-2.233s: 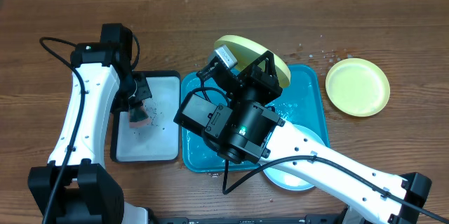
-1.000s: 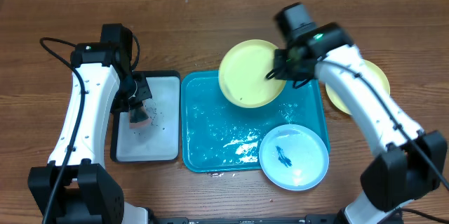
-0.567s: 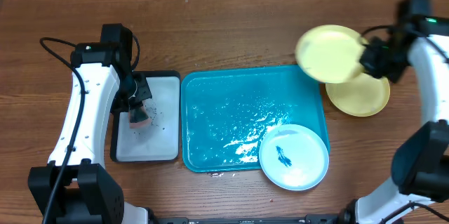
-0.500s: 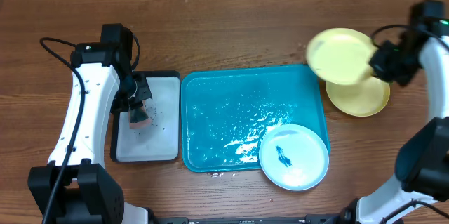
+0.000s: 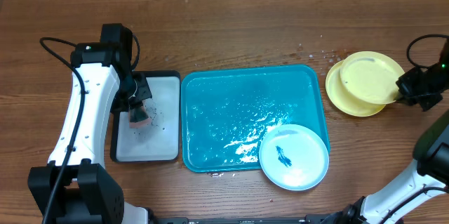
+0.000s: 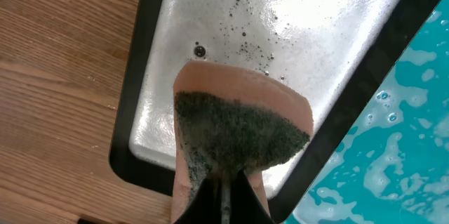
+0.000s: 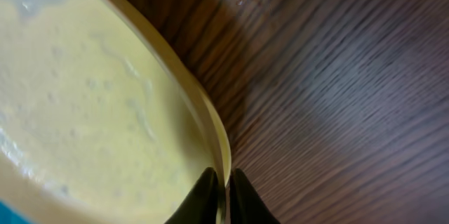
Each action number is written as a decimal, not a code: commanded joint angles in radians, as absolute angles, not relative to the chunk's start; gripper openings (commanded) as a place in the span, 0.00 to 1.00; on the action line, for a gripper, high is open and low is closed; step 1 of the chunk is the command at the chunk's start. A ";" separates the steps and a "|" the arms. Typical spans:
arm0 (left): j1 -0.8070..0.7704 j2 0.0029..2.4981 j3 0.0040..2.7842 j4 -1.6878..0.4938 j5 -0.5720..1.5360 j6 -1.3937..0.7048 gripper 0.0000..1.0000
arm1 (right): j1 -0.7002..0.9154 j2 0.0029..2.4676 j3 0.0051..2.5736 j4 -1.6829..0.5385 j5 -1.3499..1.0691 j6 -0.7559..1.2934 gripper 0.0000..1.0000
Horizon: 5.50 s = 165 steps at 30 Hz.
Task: Clean dirty plates on tray and stack at the side
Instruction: 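Carry the yellow plate right and stack it on the cleaned plate, then reach the right gripper to the white plate rim and grasp it, then slide the white plate toward the tray center with the right gripper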
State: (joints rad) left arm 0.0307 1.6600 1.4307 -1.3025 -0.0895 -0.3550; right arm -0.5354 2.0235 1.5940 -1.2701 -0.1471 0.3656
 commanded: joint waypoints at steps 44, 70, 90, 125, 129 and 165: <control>0.032 1.668 1.425 -1.290 -0.076 -0.328 0.04 | 0.279 1.517 1.071 -1.492 -0.076 0.630 0.39; 0.031 1.668 1.425 -1.275 -0.039 -0.310 0.04 | 0.281 1.436 0.848 -1.129 -0.030 0.708 0.36; 0.031 1.668 1.425 -1.280 -0.033 -0.302 0.04 | 0.302 1.424 0.852 -1.309 0.015 0.868 0.52; 0.031 1.668 1.425 -1.286 -0.032 -0.295 0.04 | 0.302 1.418 0.850 -1.132 -0.017 0.723 0.04; 0.031 1.668 1.425 -1.286 -0.032 -0.294 0.04 | 0.302 1.416 0.910 -1.109 -0.022 0.697 0.04; 0.033 1.741 1.264 -1.084 -0.024 -0.291 0.04 | 0.308 1.648 0.897 -0.719 -0.169 0.496 0.04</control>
State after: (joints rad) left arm 0.0307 1.6939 1.3190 -1.1057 -0.0444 -0.3099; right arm 0.2970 1.6302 0.8864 -0.7189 -0.1326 0.5156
